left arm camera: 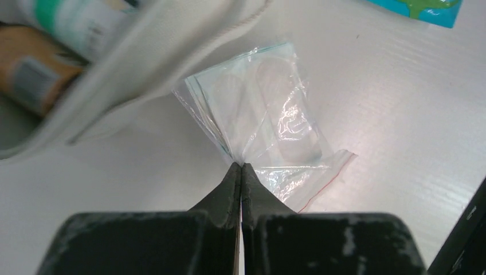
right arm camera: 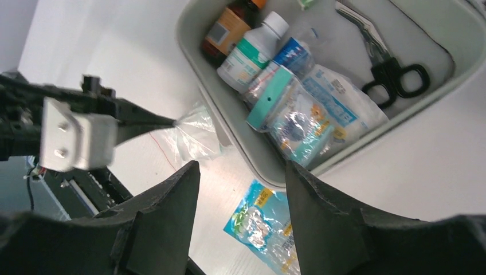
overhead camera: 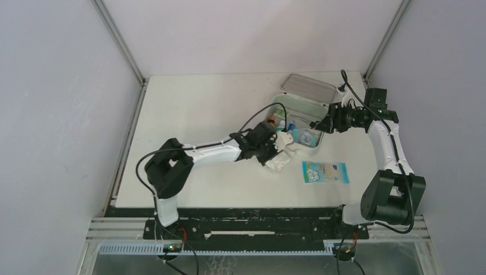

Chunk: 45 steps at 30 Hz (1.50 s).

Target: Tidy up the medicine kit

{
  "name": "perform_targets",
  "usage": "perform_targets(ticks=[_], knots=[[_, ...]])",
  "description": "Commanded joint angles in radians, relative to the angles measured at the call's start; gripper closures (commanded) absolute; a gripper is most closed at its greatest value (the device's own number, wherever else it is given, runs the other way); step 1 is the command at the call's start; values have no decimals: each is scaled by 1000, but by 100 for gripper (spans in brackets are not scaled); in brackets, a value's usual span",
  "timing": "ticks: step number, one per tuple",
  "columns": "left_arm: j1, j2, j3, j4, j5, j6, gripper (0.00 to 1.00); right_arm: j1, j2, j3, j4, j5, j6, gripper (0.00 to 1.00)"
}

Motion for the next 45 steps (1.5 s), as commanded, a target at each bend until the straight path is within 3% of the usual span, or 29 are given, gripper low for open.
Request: perform_targets(ticks=[1,10,14,20,29,33,39,45], knots=[[57,-167,1,-54,111,133,100,41,21,1,36,-134,-42,44],[154,-331,46,-159,226,194,100,243,100,1,141,-230,6,38],[159,-360,74,-178,240,201,100,321,143,5,246,-269,86,32],[159,-377,90,-181,234,193,100,407,222,58,236,-317,98,31],[162,-379,91,-190,228,199,99,418,285,121,197,-391,96,81],[186,-390,91,-185,221,182,80,367,278,121,263,-368,185,98],[264,-436,83,-181,173,153,56,223,285,86,503,-284,428,100],[302,-474,58,-173,146,144,49,108,297,10,737,-168,673,100]])
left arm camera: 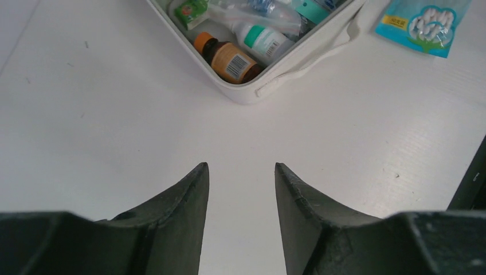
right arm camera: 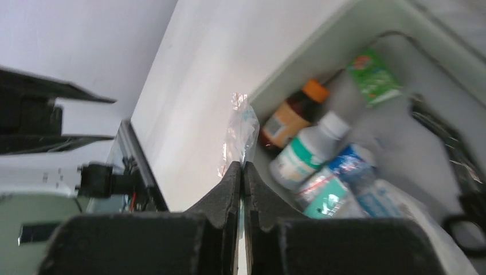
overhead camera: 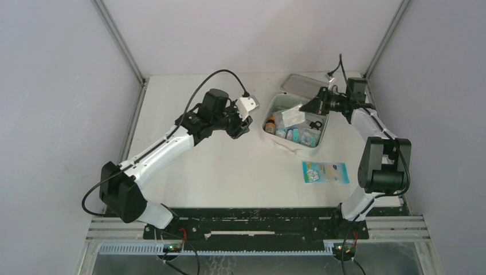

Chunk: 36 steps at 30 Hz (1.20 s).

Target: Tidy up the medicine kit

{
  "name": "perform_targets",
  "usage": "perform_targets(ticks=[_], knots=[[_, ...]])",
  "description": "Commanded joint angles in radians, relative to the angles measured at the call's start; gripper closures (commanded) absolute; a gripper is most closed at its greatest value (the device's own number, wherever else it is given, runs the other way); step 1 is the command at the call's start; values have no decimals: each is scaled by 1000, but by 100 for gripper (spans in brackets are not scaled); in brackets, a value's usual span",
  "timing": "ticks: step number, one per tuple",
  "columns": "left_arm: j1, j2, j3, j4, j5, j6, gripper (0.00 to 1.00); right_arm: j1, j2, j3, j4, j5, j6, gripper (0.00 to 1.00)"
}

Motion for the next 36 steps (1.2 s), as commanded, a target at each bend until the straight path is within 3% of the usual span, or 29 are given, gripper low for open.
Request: perform_targets(ticks=[1,13,24,28,32,36], knots=[[15,-58,31,25,-21,-19,49,-56,7,-59,239,113,240,100],[18,-57,21,35,-1,-36,47,-8,48,-178,504,423,470,100],[18,-64,3,57,18,-48,46,26,203,-131,619,477,574,99],[18,-69,1,57,15,-47,46,25,183,-131,555,473,540,90],[18,-72,-1,55,15,-44,46,22,113,-135,462,507,452,68],[18,-81,-4,55,20,-42,46,15,53,-135,388,539,377,55]])
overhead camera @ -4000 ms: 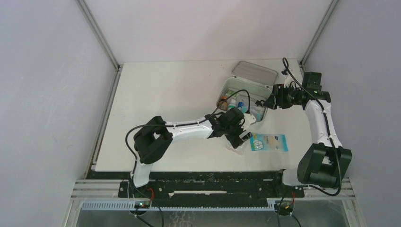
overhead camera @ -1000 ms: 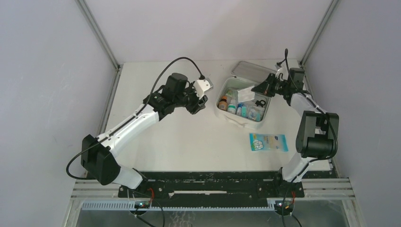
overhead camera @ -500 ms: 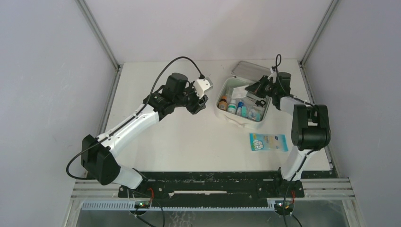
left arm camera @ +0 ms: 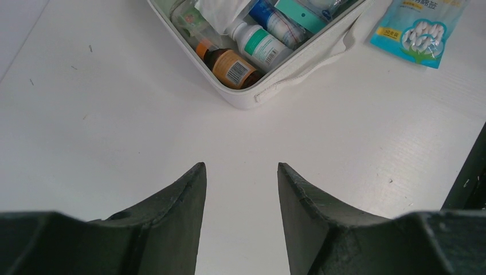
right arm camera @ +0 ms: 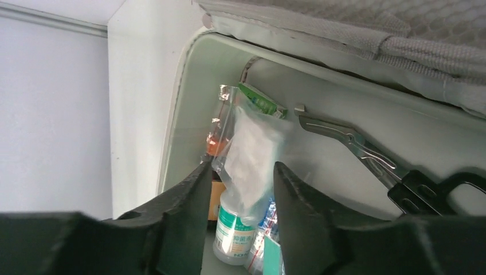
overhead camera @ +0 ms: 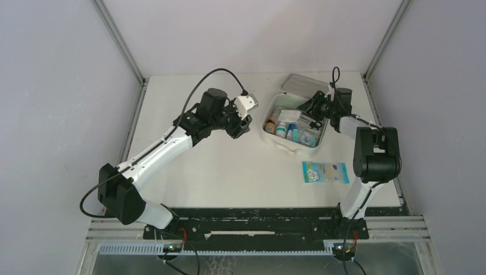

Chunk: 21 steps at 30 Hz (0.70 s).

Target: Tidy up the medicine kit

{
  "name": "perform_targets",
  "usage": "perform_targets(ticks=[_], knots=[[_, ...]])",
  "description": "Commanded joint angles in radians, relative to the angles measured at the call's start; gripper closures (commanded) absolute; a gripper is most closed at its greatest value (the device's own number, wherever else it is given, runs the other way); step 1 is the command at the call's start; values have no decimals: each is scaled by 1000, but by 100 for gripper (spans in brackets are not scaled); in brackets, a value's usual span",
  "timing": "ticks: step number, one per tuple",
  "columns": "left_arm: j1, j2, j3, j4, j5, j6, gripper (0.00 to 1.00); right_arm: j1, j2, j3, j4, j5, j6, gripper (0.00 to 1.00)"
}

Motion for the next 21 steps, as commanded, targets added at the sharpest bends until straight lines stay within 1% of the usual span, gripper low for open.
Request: perform_targets(ticks=[1,7,12,16,21], knots=[[5,-57,-7,43,21,-13,46,-13,-115,32,-83,43,-119,52],[5,-81,-19,43,-11,4,45,-37,-213,31,-189,61,-232,45],[5,-96,-25,45,-45,7,38,-67,-314,33,-297,34,-390,40],[5,-107,-31,55,-91,9,32,-75,-411,33,-433,38,-590,36],[5,-124,-47,77,-154,8,25,-75,-539,30,-653,61,-881,31]])
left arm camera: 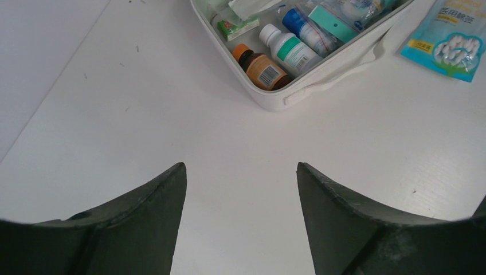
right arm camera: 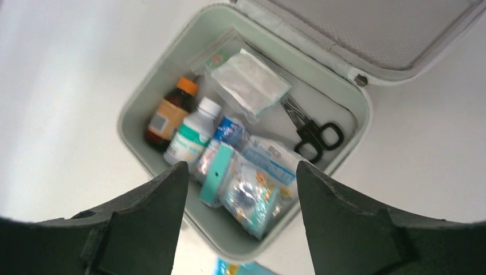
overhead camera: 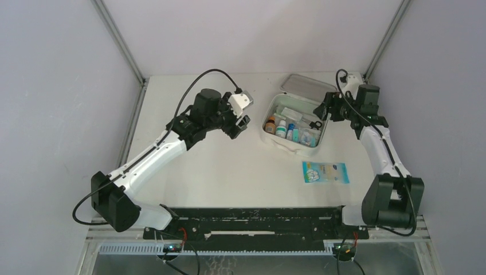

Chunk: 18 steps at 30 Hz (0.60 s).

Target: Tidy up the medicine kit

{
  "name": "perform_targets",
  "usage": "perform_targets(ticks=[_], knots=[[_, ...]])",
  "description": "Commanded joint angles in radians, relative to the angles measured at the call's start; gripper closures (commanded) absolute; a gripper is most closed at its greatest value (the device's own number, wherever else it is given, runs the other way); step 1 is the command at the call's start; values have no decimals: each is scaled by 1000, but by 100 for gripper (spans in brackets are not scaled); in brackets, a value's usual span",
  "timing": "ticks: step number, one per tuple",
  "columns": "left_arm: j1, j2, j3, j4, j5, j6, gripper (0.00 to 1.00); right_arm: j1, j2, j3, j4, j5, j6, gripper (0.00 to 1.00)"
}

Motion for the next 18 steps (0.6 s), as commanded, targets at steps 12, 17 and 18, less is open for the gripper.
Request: perform_targets(ticks=[12,17,18], knots=[[28,-66,-75,97,-192,0,5,0,-264,-108,-570,-8,-791,27],[43,-69,-99,119,-194,-6,5,-1,-272,-178,-628,44,-868,29],[45,-68,-103,122,-192,-7,5,-2,-270,-193,-632,55,-879,29]])
